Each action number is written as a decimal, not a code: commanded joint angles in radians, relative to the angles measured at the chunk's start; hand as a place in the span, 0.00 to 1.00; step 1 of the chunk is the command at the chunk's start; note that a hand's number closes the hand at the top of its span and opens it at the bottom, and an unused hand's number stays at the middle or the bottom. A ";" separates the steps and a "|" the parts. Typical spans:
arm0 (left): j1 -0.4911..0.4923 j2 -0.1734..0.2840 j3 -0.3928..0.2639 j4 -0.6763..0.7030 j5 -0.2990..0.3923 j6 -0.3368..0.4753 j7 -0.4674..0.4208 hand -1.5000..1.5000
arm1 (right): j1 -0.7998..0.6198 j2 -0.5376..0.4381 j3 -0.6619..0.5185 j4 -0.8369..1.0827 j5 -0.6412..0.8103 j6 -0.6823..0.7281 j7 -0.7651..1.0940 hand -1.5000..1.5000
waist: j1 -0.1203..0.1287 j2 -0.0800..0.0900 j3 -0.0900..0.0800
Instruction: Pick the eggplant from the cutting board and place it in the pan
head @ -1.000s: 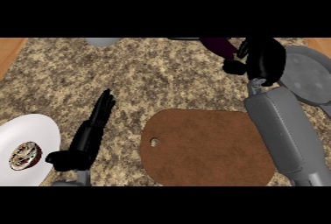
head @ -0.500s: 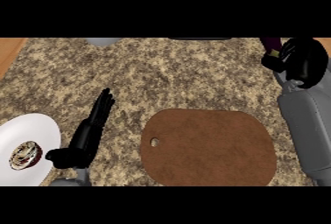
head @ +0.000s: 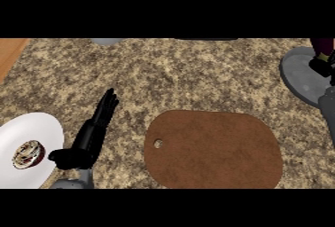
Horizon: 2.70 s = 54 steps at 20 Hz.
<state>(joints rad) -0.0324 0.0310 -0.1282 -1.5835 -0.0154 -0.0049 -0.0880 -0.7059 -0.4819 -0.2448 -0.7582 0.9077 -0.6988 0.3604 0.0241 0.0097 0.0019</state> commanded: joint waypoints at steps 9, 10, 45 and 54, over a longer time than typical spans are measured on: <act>-0.039 -0.026 -0.025 -0.016 -0.024 0.019 0.018 0.50 | -0.102 -0.158 -0.221 0.361 -0.211 -0.149 -0.396 1.00 | 0.037 0.018 0.005; -0.045 0.017 0.027 -0.009 0.026 -0.026 0.022 0.50 | -0.083 -0.164 -0.237 0.370 -0.237 -0.142 -0.453 1.00 | 0.031 0.016 0.004; 0.011 -0.018 -0.009 -0.036 -0.009 0.005 0.014 0.50 | 0.062 -0.285 -0.597 0.540 -0.698 0.764 -0.916 0.00 | -0.004 -0.001 0.002; 0.041 -0.030 -0.022 0.034 -0.035 0.042 -0.064 0.50 | 0.141 -0.243 -0.517 0.490 -0.715 0.787 -0.996 0.00 | -0.012 -0.006 0.000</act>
<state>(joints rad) -0.0205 0.0228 -0.1163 -1.5698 -0.0238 -0.0028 -0.1147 -0.5873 -0.7478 -0.7891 -0.2467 0.2058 0.0959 -0.6128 0.0153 0.0063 0.0023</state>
